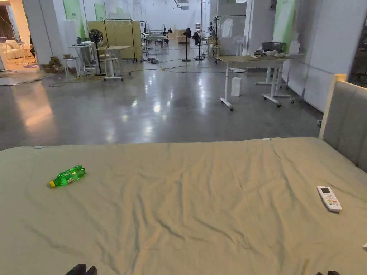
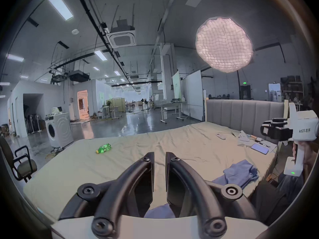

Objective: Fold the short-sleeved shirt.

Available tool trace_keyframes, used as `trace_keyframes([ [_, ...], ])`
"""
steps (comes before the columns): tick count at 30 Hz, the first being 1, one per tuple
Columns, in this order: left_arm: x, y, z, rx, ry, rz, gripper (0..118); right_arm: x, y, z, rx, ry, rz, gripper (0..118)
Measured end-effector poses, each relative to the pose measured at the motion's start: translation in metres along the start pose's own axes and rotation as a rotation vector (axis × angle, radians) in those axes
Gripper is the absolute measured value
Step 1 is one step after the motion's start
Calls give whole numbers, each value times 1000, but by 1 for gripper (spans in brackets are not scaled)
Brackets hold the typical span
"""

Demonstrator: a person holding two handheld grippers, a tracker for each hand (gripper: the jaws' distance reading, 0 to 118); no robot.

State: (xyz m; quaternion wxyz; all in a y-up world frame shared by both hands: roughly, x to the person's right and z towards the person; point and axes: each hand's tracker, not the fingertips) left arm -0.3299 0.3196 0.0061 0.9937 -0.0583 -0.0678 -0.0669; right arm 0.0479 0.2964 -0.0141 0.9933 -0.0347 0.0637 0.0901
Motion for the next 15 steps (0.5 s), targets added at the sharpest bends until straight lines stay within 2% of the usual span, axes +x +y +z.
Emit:
trace_keyframes([
  [1, 1, 1, 2, -10, -31, -5, 1, -4, 1, 2, 12, 0, 9, 10],
  [3, 4, 1, 5, -4, -14, -5, 0, -7, 2, 3, 19, 33, 6, 0],
  [8, 2, 0, 8, -28, -25, -8, 0, -14, 4, 2, 28, 64, 6, 0],
  [15, -18, -8, 8, -55, -38, 74, 0, -11, 3, -1, 2, 84, -22, 0],
])
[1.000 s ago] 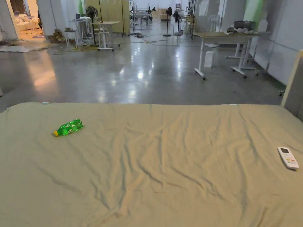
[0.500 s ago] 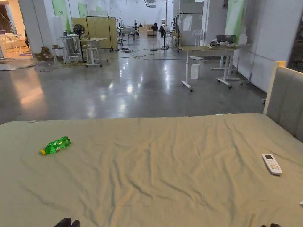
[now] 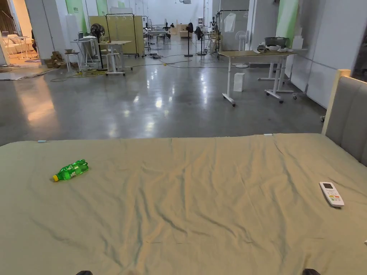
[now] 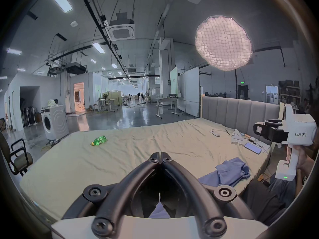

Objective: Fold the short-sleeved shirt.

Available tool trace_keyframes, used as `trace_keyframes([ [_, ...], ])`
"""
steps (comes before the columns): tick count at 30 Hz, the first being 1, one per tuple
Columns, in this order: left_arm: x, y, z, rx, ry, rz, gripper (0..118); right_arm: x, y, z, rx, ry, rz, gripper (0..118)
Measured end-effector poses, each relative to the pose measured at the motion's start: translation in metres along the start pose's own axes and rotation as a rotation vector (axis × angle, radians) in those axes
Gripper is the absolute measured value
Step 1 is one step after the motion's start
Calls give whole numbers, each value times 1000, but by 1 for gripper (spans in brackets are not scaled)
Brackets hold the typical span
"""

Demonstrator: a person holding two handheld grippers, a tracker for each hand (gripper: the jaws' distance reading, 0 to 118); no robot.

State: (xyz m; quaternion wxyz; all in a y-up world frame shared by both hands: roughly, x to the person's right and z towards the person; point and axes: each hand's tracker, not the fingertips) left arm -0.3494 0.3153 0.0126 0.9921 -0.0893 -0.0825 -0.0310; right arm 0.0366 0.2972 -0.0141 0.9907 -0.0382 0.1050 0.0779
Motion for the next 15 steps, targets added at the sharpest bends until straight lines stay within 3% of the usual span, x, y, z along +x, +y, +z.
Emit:
trace_keyframes([
  [5, -26, -7, 3, -31, 27, 68, 0, 6, -5, -2, -23, -3, -45, 0],
  [8, -50, -15, 1, -71, 35, 191, 0, 9, -10, -5, -67, 1, -127, 0],
  [14, -111, -52, -22, -240, -9, 364, 0, 12, -17, -6, -94, 9, -143, 0],
  [15, -119, -58, -29, -283, -40, 431, 13, 12, -19, -7, -104, 13, -146, 0],
])
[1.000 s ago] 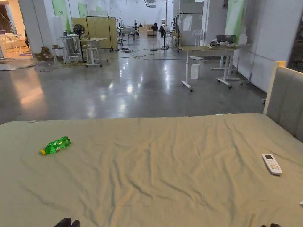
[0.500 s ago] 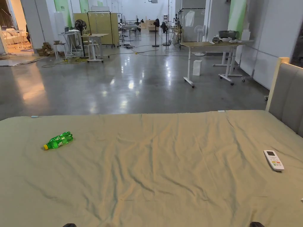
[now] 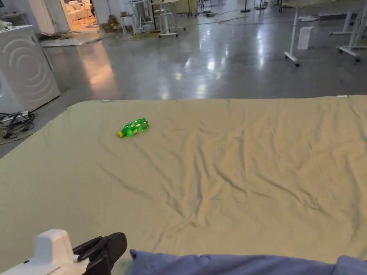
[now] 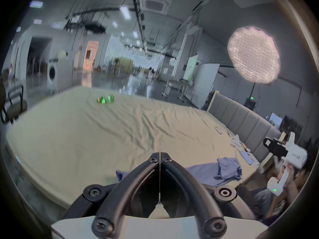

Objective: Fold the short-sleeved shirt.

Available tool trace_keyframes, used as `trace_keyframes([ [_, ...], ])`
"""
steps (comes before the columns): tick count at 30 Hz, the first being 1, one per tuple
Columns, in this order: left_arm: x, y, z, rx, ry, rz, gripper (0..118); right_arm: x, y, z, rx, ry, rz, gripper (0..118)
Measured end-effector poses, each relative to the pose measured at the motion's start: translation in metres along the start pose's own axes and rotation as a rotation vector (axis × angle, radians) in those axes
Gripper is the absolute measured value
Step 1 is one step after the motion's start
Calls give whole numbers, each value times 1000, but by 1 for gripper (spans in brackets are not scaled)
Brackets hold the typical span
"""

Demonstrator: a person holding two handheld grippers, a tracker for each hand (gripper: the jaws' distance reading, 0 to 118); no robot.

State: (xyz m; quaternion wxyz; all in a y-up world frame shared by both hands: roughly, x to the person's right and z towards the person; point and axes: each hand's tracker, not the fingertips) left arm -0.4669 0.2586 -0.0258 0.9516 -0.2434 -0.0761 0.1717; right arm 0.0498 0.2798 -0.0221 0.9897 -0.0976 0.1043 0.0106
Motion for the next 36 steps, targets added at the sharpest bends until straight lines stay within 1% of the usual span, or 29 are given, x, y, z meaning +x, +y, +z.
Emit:
trace_keyframes([
  [1, -16, -2, -9, -27, -15, 84, 34, 2, -4, -1, -13, 6, -9, 0],
  [2, -31, -5, -20, -57, -34, 161, 59, 2, -7, -1, -22, 7, -15, 0],
  [3, -49, -9, -34, -131, -49, 242, 85, 2, -9, -3, -34, 8, -22, 0],
  [4, -68, -15, -49, -185, -19, 297, 93, 2, -10, -4, -49, 10, -30, 0],
  [7, -108, -33, -86, -280, -3, 328, 93, 1, -15, -6, -101, 7, -55, 0],
  [9, -126, -44, -107, -335, 7, 403, 93, 0, -14, -6, -108, 4, -47, 0],
  [11, -140, -53, -122, -360, -23, 463, 93, 0, -14, -6, -116, -1, -42, 0],
  [14, -135, -65, -136, -395, -37, 508, 93, 1, -15, -6, -133, -7, -42, 0],
  [17, -129, -74, -145, -404, -158, 543, 93, 1, -15, -5, -145, -14, -38, 0],
  [18, -126, -76, -148, -404, -144, 532, 93, 1, -16, -5, -149, -16, -39, 0],
  [20, -124, -76, -155, -405, -129, 523, 92, 2, -17, -7, -160, -12, -47, 0],
  [21, -124, -76, -157, -403, -120, 534, 84, 3, -19, -7, -165, -11, -48, 0],
  [22, -125, -75, -157, -402, -106, 549, 65, 3, -20, -7, -171, -14, -48, 0],
  [23, -125, -76, -159, -409, -89, 551, 26, 2, -20, -6, -172, -15, -47, 0],
  [24, -123, -79, -163, -419, -76, 543, 8, 2, -21, -6, -173, -14, -47, 0],
  [27, -119, -85, -162, -425, -87, 548, 8, 3, -23, -4, -183, -13, -41, 0],
  [28, -95, -88, -154, -403, -77, 560, 8, 4, -24, -3, -189, -17, -38, 0],
  [31, -96, -81, -137, -294, -71, 621, 7, 9, -27, -2, -201, -22, -44, 0],
  [32, -94, -75, -134, -295, -49, 604, 7, 10, -28, -2, -202, -23, -49, 0],
  [34, -88, -62, -124, -303, 22, 483, 7, 14, -28, -2, -203, -22, -63, 0],
  [36, -106, -50, -115, -314, 19, 509, 7, 15, -29, -2, -201, -24, -72, 0],
])
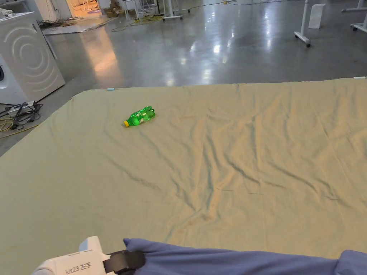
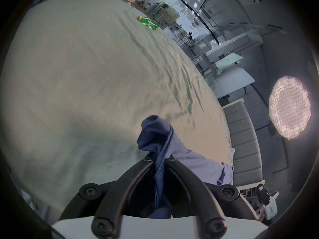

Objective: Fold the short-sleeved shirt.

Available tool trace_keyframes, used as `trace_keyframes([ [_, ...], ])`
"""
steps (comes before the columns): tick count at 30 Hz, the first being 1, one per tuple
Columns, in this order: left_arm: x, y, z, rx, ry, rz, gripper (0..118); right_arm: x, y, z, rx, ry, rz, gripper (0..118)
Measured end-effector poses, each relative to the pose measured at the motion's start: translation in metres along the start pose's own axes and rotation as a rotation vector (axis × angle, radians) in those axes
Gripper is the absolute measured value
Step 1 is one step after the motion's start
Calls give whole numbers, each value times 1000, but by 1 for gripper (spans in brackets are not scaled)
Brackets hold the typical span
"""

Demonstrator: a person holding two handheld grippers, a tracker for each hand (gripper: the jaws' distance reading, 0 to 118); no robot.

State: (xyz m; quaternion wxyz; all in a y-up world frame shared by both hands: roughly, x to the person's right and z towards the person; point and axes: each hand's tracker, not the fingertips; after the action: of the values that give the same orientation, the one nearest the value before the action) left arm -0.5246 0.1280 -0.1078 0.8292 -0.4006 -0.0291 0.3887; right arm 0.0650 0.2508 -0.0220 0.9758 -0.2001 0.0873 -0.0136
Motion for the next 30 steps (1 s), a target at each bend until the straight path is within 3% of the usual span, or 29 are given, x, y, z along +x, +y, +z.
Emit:
trace_keyframes([
  [3, -4, 16, 29, 62, 97, -41, 7, 1, -2, -1, 1, 0, -8, 0],
  [5, -46, 43, 42, 67, 119, -32, 7, 2, -4, -1, -2, 5, -12, 0],
  [7, -43, 51, 52, 69, 130, -39, 7, 2, -5, -1, -5, 14, -11, 0],
  [9, -20, 49, 51, 77, 144, -132, 7, 2, -7, -2, -7, 19, -11, 0],
  [15, 77, -1, -15, -17, -120, -190, 7, 1, -9, 4, 12, 19, -26, 0],
  [21, 132, -58, -114, -214, -85, -306, 7, 11, -15, 21, 12, -40, 4, 0],
  [26, 163, -84, -139, -217, -86, -339, 8, 25, -25, 30, -6, -85, -31, 0],
  [28, 164, -83, -143, -202, -92, -366, 20, 30, -28, 30, -15, -94, -50, 0],
  [29, 165, -83, -143, -183, -83, -373, 38, 32, -29, 29, -19, -94, -62, 0],
  [30, 165, -81, -140, -160, -64, -378, 65, 33, -30, 29, -21, -93, -71, 0],
])
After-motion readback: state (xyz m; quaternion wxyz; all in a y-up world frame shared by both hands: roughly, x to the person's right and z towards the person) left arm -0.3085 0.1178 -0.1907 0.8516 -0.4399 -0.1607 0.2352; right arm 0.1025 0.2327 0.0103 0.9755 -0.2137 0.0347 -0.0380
